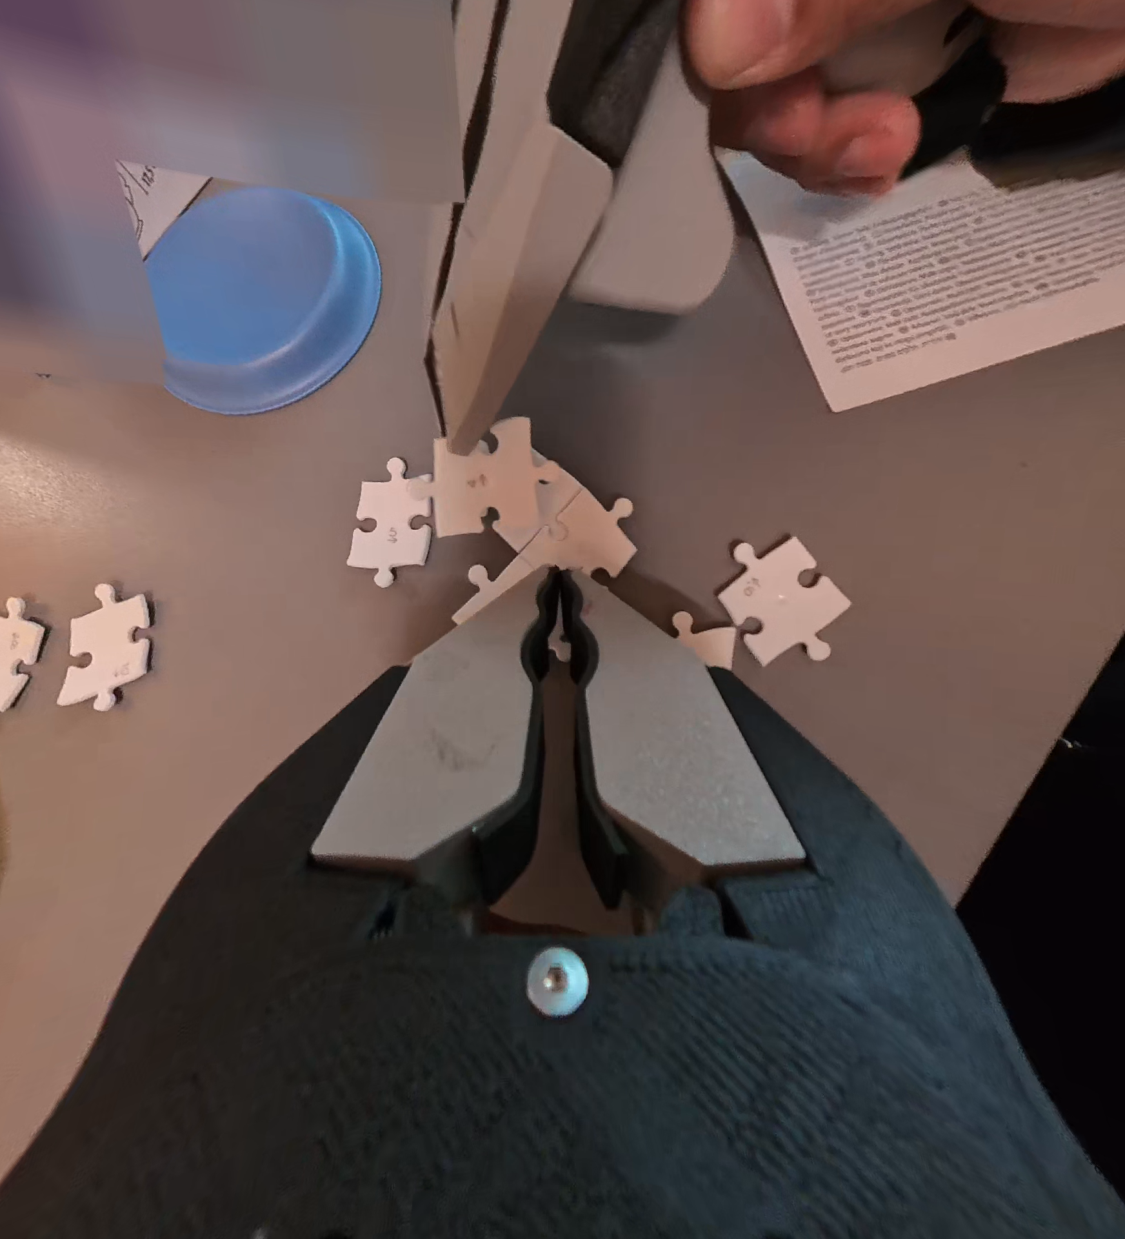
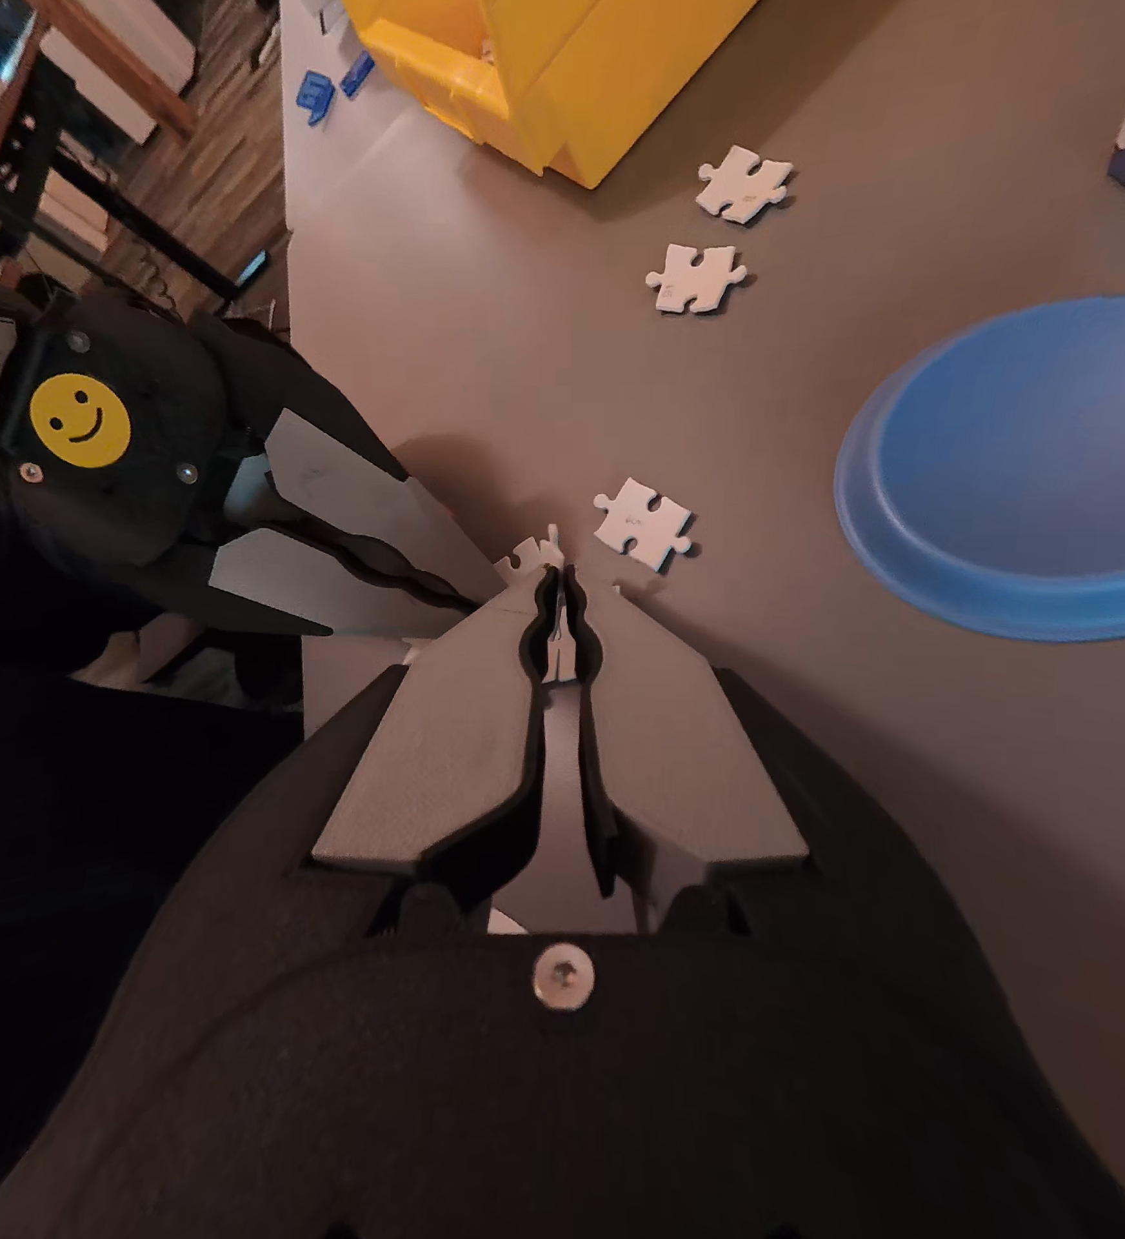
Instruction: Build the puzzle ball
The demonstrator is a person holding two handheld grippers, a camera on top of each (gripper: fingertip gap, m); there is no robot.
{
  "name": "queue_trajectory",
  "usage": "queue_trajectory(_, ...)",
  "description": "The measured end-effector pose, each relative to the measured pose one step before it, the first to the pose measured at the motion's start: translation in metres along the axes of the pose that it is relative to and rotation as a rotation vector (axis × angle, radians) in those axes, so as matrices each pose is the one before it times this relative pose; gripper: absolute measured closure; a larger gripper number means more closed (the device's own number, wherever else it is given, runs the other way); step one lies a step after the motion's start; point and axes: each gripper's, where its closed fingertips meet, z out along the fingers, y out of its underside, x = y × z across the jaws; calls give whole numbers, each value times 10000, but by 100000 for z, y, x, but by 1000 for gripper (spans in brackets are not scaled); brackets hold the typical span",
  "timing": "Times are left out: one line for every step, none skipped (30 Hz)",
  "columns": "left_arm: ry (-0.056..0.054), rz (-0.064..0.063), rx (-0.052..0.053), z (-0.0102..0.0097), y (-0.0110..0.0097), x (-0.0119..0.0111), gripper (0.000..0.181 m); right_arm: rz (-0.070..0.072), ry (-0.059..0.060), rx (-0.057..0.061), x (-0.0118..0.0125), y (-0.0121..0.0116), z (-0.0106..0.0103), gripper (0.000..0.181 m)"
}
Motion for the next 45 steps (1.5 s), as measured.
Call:
queue_trajectory(29, 160, -50, 5, 13, -60, 181, -153, 54, -124, 217, -186, -85, 181)
queue_trajectory(15, 184, -59, 11, 17, -131, 181, -141, 74, -127, 259, -174, -113, 181)
queue_trajectory(44, 227, -73, -3, 25, -115, 181, -83, 21, -151, 187, -92, -81, 181)
queue_trajectory(56, 273, -91, -12, 52, -97, 181, -5, 9, -147, 166, -3, -39, 181)
queue_trajectory(44, 285, -97, -16, 58, -124, 181, 24, 24, -65, 136, -28, 9, 181)
queue_trajectory(32, 228, -82, -7, 44, -124, 181, 22, 36, 14, 113, -32, 46, 181)
queue_trajectory(68, 139, -55, 5, 15, -70, 181, 49, 55, 63, 106, -15, 82, 181)
queue_trajectory(89, 57, -28, 11, 1, -13, 181, 85, 23, 96, 26, 9, 104, 181)
queue_trajectory(72, 40, 5, 16, -11, -19, 181, 66, -37, 111, -104, 34, 92, 181)
queue_trajectory(51, 42, 41, 21, -13, -27, 181, 26, -38, 88, -122, 49, 62, 181)
queue_trajectory(53, -15, 49, 13, -16, -14, 181, 26, 10, 51, -71, 80, -13, 181)
queue_trajectory(46, -63, 48, 14, -15, -6, 181, 30, 34, 89, -50, 0, -105, 181)
queue_trajectory(14, -50, 47, 6, -7, 5, 181, 42, 46, 125, -49, -69, -176, 181)
queue_trajectory(-18, -33, 40, -4, -8, 12, 181, 53, 49, 108, -34, -54, -197, 181)
queue_trajectory(-15, -37, 18, -5, -19, 59, 181, 39, 53, 86, 7, -22, -184, 181)
queue_trajectory(5, -59, -1, -21, -11, 131, 181, 18, 61, 62, 50, 21, -140, 181)
queue_trajectory(8, -70, -18, -24, 3, 143, 181, 2, 49, 38, 83, 52, -81, 181)
queue_trajectory(-28, -98, -39, -37, 15, 112, 181, 1, 21, 5, 96, 65, -16, 181)
queue_trajectory(-51, -109, -48, -43, 29, 89, 181, 22, 6, -11, 111, 79, 30, 181)
queue_trajectory(-64, -85, -43, -68, 60, 94, 181, 42, -7, -2, 127, 54, 27, 181)
queue_trajectory(-91, -67, -38, -103, 90, 73, 181, 47, -26, 1, 88, 29, 25, 181)
queue_trajectory(-124, -58, -29, -111, 131, -3, 181, 35, -18, 9, 80, 19, -20, 181)
queue_trajectory(-124, -48, -33, -153, 186, -40, 181, 8, 4, 19, 80, -6, -46, 181)
queue_trajectory(-110, -30, -49, -202, 246, -71, 181, -11, 26, 24, 77, -9, -79, 181)
queue_trajectory(-83, -24, -76, -237, 295, -65, 181, -21, 19, 37, 21, -45, -110, 181)
queue_trajectory(-34, -1, -75, -256, 288, -12, 181, -22, -2, 38, -31, -64, -122, 181)
queue_trajectory(-11, -5, -86, -261, 286, 23, 181, -23, -16, 35, -73, -58, -124, 181)
queue_trajectory(-4, 6, -84, -239, 253, 57, 181, -26, -16, 44, -93, -71, -118, 181)
queue_trajectory(20, 34, -49, -202, 177, 125, 181, -32, -22, 43, -115, -70, -104, 181)
queue_trajectory(112, 18, -46, -157, 142, 304, 181, -33, -25, 19, -126, -34, -80, 181)
queue_trajectory(149, -16, -70, -109, 131, 366, 181, -36, -13, 9, -112, -16, -70, 181)
queue_trajectory(93, 1, -40, -111, 67, 308, 181, -37, -2, 11, -94, -14, -39, 181)
queue_trajectory(109, 2, -77, -119, 108, 355, 181, -33, -7, -7, -95, 12, -25, 181)
queue_trajectory(113, 13, -74, -150, 115, 360, 181, -28, -11, -9, -90, 13, -17, 181)
queue_trajectory(66, 15, -71, -140, 128, 267, 181, -26, -5, 2, -88, 7, 0, 181)
queue_trajectory(-22, -14, -57, -123, 115, 102, 181, -28, -8, -1, -72, -2, 0, 181)
queue_trajectory(-20, -8, -71, -114, 134, 67, 181, -24, -15, -14, -88, 14, 14, 181)
queue_trajectory(-31, 3, -58, -130, 122, 19, 181, -21, -14, -15, -80, 12, 11, 181)
queue_trajectory(-29, 2, -26, -162, 55, -2, 181, -25, -9, -8, -79, 6, 19, 181)
queue_trajectory(29, 12, 10, -198, -23, 47, 181, -32, -6, -5, -80, 0, -6, 181)
queue_trajectory(73, 54, 32, -218, -94, 89, 181, -33, -4, -1, -85, -21, -13, 181)
queue_trajectory(44, 122, 60, -217, -203, 36, 181, -29, -8, 8, -86, -25, -26, 181)
queue_trajectory(60, 253, 70, -171, -273, 44, 181, -26, -13, 17, -86, -42, -22, 181)
queue_trajectory(144, 412, 57, -100, -316, 186, 181, -19, -12, 14, -71, -33, -9, 181)
queue_trajectory(145, 425, 2, 25, -262, 160, 181, -12, -8, 4, -56, -21, -6, 181)
